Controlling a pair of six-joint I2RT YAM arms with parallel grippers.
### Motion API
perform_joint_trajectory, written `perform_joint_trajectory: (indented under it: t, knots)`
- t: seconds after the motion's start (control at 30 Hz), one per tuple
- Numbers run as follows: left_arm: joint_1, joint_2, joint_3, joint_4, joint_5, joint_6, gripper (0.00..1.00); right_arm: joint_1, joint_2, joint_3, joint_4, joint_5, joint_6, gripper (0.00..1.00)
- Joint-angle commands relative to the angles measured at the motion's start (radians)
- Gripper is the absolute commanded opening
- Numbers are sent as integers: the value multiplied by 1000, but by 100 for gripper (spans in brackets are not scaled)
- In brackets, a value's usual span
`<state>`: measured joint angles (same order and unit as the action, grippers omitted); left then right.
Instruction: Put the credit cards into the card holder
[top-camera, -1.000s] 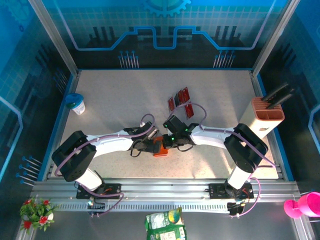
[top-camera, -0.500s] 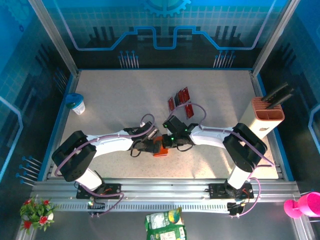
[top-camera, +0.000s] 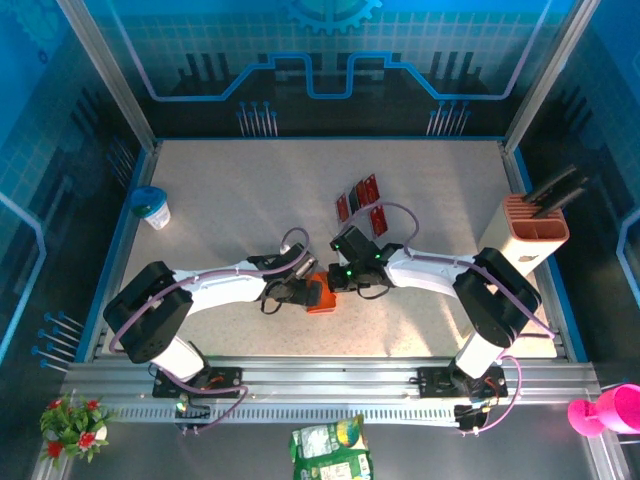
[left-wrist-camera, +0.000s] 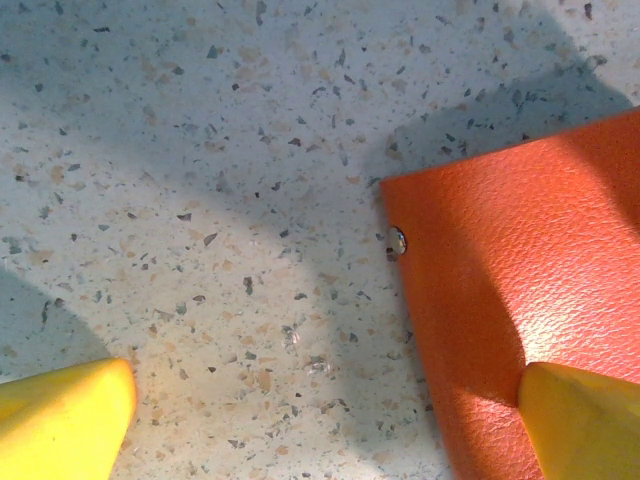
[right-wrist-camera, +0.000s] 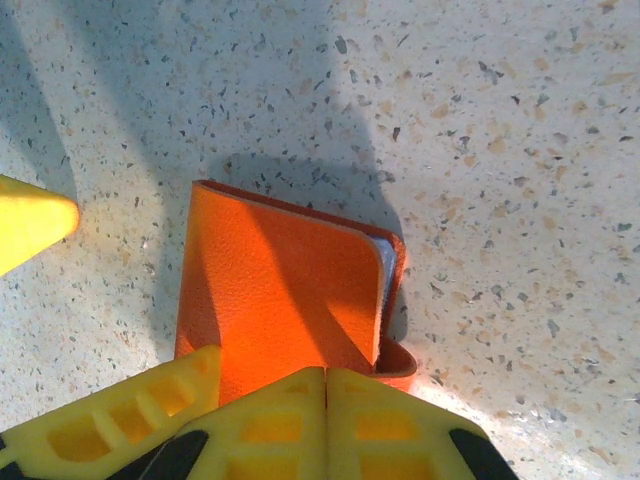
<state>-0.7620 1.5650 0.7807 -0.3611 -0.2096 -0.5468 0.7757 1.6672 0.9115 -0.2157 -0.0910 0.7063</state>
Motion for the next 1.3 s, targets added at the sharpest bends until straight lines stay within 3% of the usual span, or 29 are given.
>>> perform_joint_trajectory:
  t: [0.0, 0.63, 1.27]
  knots:
    - [0, 37, -40, -23, -4, 11, 99, -4, 25, 20, 17, -17, 5, 0]
    - [0, 37, -39, -22, -2, 9, 99, 43, 76, -26, 47, -9, 26, 0]
    - [0, 59, -44, -13, -6, -1, 99, 126, 0, -354, 295, 129, 149, 0]
